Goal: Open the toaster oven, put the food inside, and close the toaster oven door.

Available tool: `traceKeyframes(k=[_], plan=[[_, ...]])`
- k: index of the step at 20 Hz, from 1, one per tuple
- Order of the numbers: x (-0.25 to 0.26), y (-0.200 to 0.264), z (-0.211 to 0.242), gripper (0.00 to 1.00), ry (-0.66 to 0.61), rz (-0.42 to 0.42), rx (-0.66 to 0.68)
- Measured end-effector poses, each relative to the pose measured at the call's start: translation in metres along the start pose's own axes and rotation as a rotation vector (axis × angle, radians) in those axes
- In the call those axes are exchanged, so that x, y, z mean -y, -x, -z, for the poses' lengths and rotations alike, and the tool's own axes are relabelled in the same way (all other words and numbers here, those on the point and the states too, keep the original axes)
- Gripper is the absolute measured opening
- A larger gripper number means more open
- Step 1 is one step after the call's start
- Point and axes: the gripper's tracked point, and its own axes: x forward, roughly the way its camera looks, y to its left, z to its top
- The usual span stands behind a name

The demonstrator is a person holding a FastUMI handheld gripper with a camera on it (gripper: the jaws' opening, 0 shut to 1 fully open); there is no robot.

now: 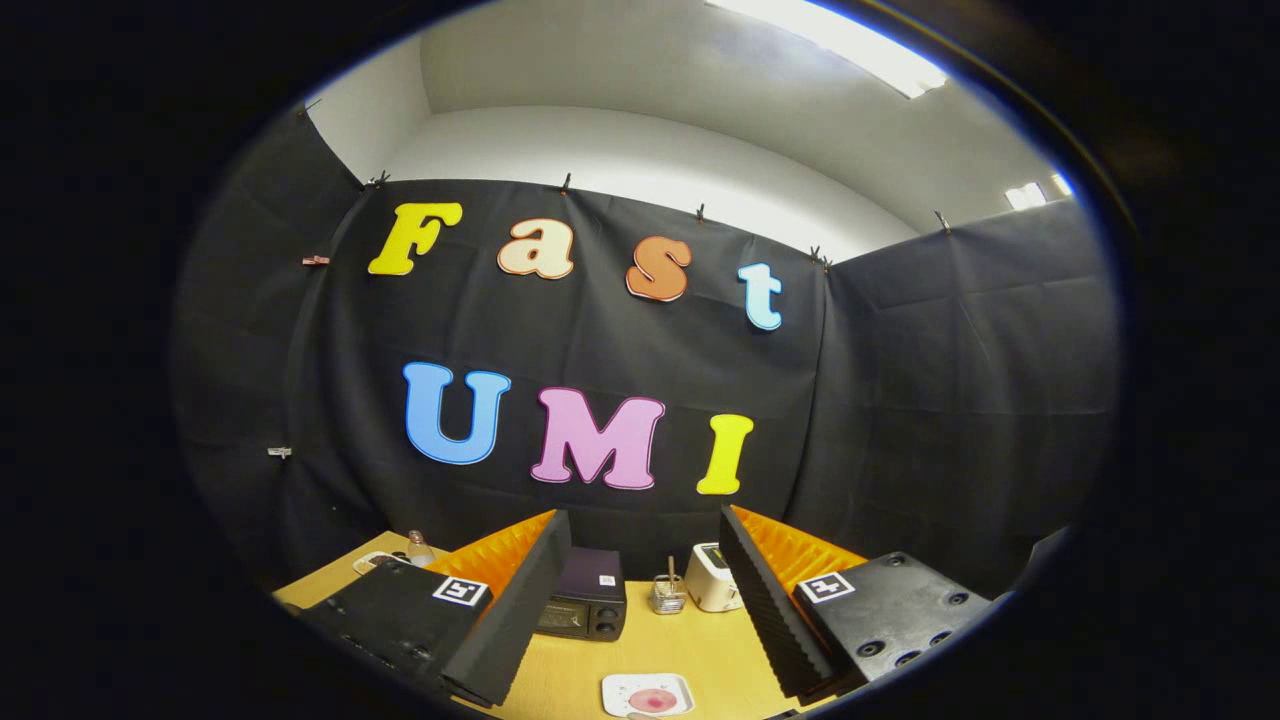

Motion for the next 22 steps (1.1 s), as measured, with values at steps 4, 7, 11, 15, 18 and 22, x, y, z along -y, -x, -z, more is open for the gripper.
traceKeyframes(k=[4, 7, 11, 15, 18, 22], plan=[[-0.035, -0.023, 0.018, 0.97, -0.052, -0.033, -0.006], [-0.068, -0.058, 0.041, 0.97, -0.117, -0.078, -0.04], [-0.117, -0.113, 0.09, 0.97, -0.207, -0.16, -0.118], [-0.145, -0.17, 0.155, 0.98, -0.24, -0.153, -0.233], [-0.163, -0.199, 0.21, 0.98, -0.198, -0.143, -0.313], [-0.187, -0.221, 0.276, 0.98, -0.134, -0.175, -0.425]])
